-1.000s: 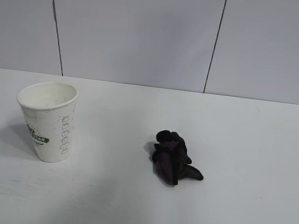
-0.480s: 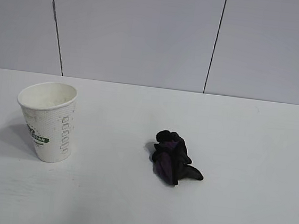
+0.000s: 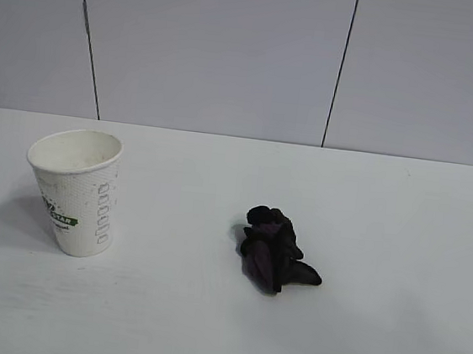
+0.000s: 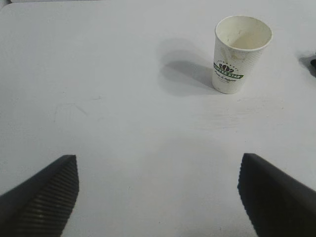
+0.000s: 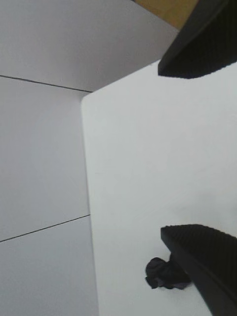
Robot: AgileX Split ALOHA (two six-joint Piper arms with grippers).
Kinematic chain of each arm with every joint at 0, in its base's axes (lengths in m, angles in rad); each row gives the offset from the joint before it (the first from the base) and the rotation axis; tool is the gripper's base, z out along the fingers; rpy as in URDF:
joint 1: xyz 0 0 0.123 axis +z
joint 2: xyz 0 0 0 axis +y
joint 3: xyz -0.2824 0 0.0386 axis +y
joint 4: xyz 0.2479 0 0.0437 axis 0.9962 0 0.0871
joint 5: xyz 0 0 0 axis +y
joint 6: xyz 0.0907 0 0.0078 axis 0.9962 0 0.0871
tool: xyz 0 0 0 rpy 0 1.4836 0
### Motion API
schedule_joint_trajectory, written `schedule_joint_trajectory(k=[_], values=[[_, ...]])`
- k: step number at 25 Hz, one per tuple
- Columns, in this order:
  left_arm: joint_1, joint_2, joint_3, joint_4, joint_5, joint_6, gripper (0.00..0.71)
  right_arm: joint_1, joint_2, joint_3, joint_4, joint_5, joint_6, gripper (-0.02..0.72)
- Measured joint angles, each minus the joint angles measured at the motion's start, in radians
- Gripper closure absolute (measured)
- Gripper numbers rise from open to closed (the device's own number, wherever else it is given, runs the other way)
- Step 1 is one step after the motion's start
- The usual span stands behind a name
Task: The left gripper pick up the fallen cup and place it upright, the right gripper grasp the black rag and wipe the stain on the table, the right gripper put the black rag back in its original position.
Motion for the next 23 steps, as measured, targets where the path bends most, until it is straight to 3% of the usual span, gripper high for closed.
schedule_joint_trajectory(k=[7,16,23], values=[[0.0,0.0,0.0,0.0,0.0,0.0,0.078,0.025,-0.005,0.193,-0.006,-0.065,0.03,0.141],[0.0,0.0,0.0,0.0,0.0,0.0,0.078,0.149,-0.005,0.198,-0.012,-0.07,0.03,0.141],[0.0,0.0,0.0,0.0,0.0,0.0,0.078,0.161,-0.005,0.198,-0.014,-0.073,0.03,0.141]])
